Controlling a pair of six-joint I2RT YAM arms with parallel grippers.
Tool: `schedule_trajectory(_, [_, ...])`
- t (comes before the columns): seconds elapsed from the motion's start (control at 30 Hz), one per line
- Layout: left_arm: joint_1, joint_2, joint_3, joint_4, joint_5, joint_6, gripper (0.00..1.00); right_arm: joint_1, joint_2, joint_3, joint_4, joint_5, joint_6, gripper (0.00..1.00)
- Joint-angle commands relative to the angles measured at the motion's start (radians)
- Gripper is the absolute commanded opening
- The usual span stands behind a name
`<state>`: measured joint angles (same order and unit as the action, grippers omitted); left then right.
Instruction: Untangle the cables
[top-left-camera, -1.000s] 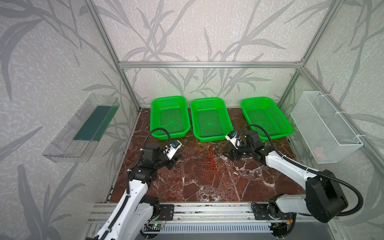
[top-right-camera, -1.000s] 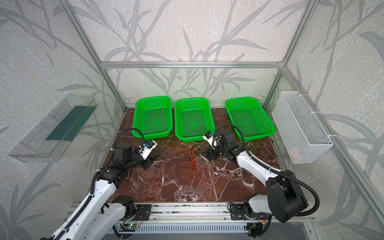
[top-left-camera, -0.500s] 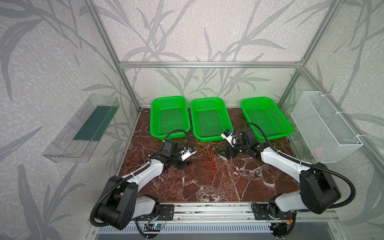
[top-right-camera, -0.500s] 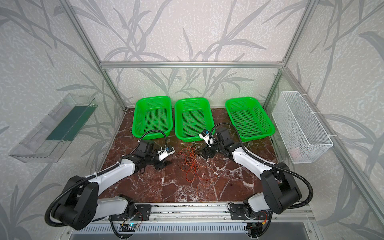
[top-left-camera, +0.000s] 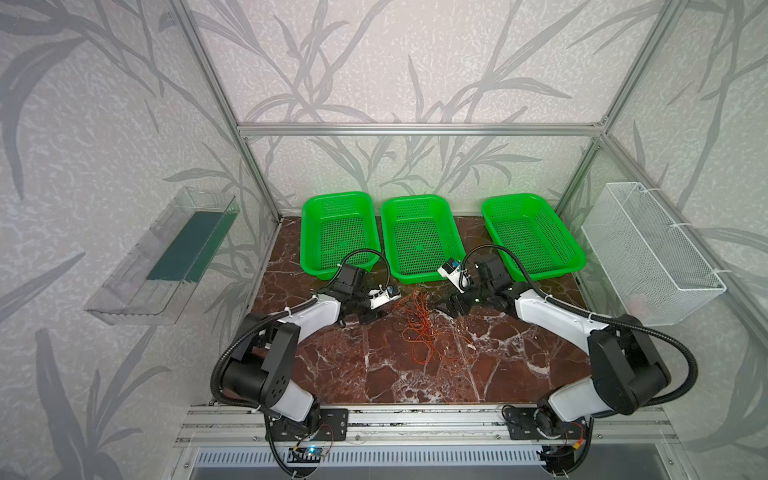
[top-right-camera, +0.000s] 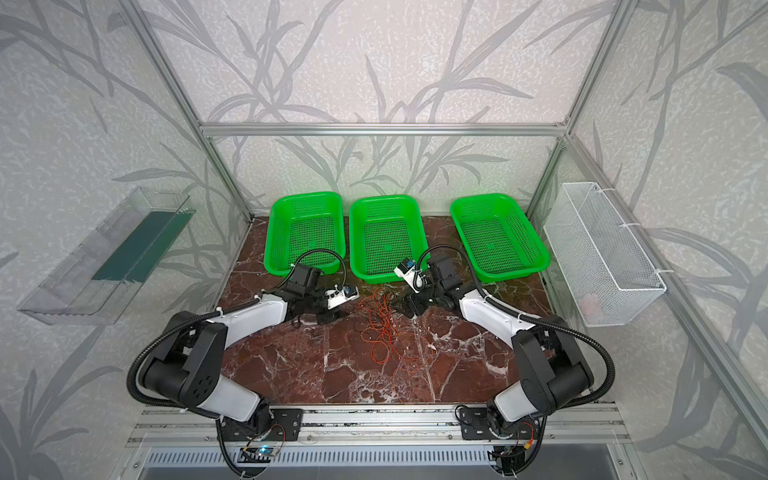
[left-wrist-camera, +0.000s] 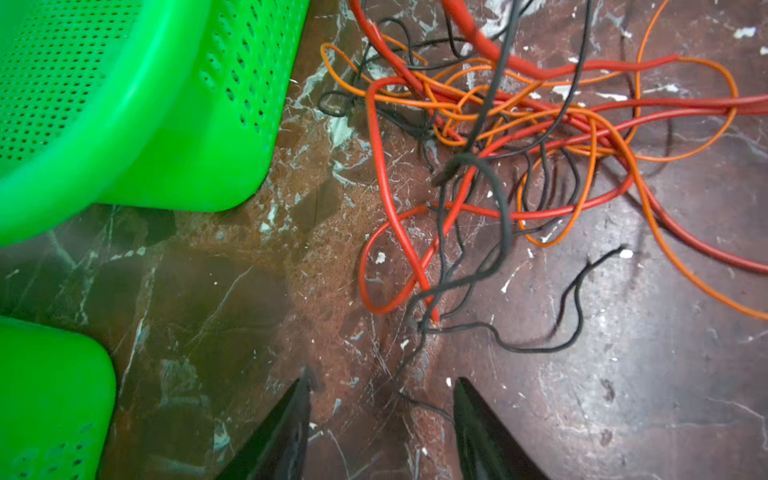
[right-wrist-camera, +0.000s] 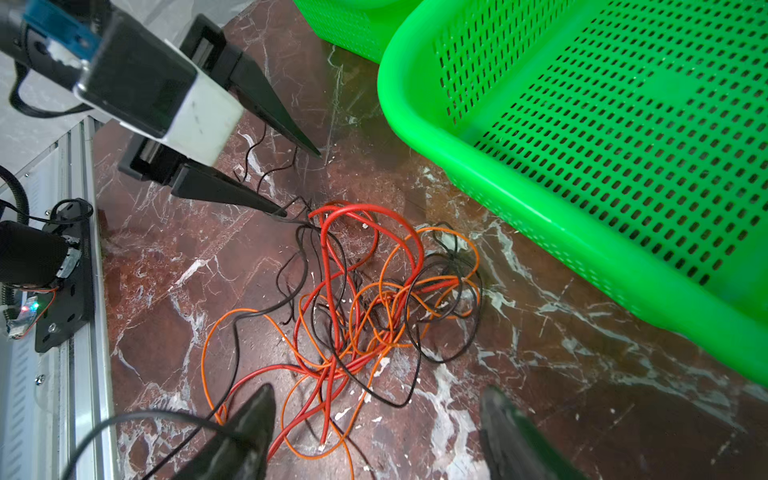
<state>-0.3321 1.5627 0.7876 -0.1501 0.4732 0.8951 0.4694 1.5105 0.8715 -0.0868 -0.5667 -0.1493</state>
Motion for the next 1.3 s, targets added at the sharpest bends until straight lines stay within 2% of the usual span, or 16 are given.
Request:
schedule_trajectory(0.0, [-0.004,0.043,0.060,-0.114,0.033,0.102,0.55,0.004,0.016,0.040,-0.019,-0.028,-0.029,0.76])
schedule_trajectory(0.27, [-0.025,0.151,0.162,-0.266,0.031,0.197,0.50,0.002,0.058,0.078,-0.048,-0.050,-0.066,0.75])
schedule_trajectory(0.33, [-0.035,0.166,0.170,-0.272,0.021,0.202,0.46,0.000,0.062,0.081,-0.050,-0.052,-0.075,0.75])
schedule_trajectory(0.43, [-0.045,0.185,0.178,-0.264,0.016,0.200,0.33,-0.005,0.066,0.086,-0.057,-0.056,-0.081,0.74])
schedule_trajectory(0.57, [-0.056,0.180,0.183,-0.262,-0.008,0.200,0.00,-0.009,0.059,0.080,-0.057,-0.063,-0.075,0.74])
schedule_trajectory(0.73, [-0.060,0.062,0.129,-0.190,-0.010,0.164,0.00,0.009,0.059,0.066,-0.023,-0.134,-0.049,0.75])
schedule_trajectory(0.83, [-0.074,-0.019,0.112,-0.199,-0.005,0.149,0.00,0.048,0.083,0.060,0.016,-0.130,-0.067,0.77])
schedule_trajectory(1.0, [-0.118,-0.162,0.090,-0.209,0.014,0.096,0.00,0.063,0.153,0.054,0.198,-0.162,0.011,0.80])
schedule_trajectory(1.13, [-0.149,-0.257,0.098,-0.198,0.019,0.046,0.00,0.072,0.144,0.012,0.383,-0.188,0.105,0.81])
schedule_trajectory(1.27, [-0.179,-0.315,0.123,-0.187,0.025,0.005,0.00,0.090,0.131,0.001,0.437,-0.199,0.136,0.83])
